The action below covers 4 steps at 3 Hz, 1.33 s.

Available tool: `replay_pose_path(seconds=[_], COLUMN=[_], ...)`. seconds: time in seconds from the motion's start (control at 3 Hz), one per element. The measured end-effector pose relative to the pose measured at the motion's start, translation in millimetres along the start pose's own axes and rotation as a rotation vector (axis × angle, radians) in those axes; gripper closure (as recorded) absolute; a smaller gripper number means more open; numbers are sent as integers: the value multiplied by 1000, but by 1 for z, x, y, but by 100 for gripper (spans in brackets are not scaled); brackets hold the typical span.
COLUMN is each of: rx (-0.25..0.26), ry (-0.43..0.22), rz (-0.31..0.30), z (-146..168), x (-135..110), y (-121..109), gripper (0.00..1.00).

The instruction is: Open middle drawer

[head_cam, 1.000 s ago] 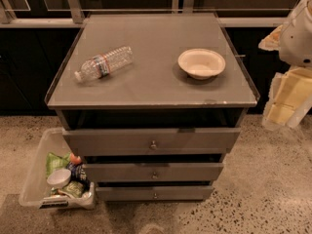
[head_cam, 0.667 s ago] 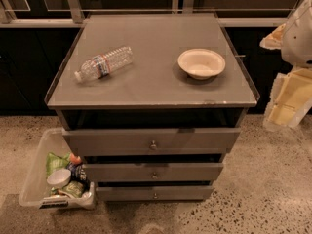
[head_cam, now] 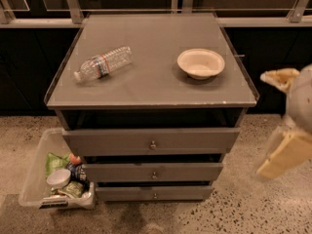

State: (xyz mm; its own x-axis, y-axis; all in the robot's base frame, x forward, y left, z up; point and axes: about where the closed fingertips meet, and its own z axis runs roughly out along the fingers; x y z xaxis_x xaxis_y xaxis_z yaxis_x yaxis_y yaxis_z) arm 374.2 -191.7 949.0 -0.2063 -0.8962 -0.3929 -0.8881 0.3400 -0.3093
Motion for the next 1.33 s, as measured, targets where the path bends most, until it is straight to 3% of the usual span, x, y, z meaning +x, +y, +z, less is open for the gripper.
replay_pose_path(seconds=[0.33,0.67,1.0,1.33], rx=[-30,-162,-220,-221], ry=[-127,-230,-235,-234], rz=[52,165,236,233], z=[54,162,212,208], x=[2,21,47,41], y=[43,87,113,119], gripper=[0,0,0,0])
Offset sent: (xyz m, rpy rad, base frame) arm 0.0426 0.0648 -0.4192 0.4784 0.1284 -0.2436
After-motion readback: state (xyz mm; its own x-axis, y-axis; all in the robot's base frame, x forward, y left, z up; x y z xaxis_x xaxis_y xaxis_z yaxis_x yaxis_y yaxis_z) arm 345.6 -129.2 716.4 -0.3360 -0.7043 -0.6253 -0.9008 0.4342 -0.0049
